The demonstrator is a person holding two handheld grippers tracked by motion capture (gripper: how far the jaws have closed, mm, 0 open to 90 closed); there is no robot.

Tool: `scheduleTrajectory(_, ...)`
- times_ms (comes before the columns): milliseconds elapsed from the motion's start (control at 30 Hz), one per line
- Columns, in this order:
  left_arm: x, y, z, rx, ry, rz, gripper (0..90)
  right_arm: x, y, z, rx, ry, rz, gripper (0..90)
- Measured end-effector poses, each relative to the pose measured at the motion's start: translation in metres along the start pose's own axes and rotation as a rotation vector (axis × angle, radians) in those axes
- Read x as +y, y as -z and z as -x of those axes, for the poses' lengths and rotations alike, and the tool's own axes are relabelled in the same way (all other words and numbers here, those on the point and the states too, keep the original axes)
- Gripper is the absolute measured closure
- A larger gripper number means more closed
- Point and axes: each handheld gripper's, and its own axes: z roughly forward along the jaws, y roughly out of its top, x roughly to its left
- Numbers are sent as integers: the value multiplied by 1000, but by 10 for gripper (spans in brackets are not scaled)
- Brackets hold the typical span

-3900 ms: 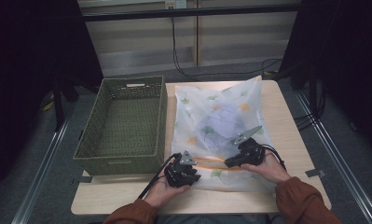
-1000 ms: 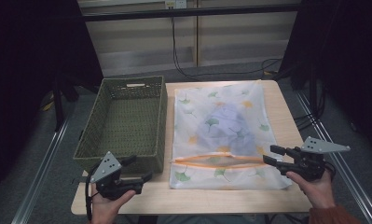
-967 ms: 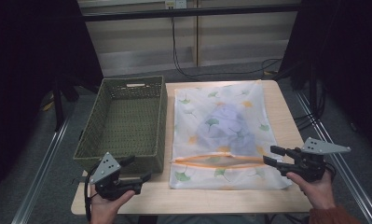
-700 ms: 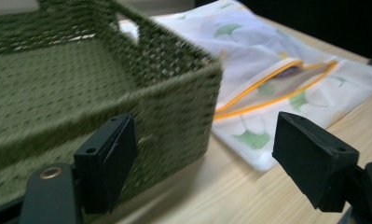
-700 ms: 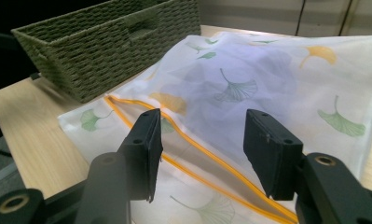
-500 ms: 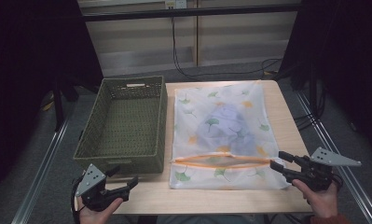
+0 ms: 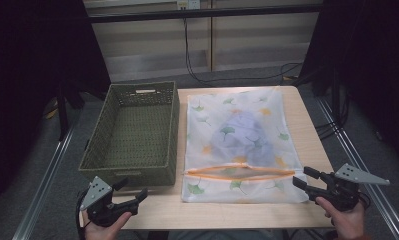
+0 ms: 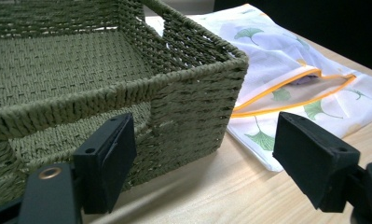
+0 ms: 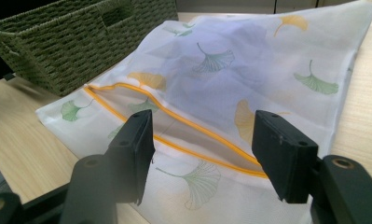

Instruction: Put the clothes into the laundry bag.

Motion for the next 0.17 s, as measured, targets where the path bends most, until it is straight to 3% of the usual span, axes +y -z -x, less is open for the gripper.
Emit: scheduleTrajectory(167, 0, -2, -1, -5, -1, -18, 174, 1, -7, 2, 11, 20, -17, 388)
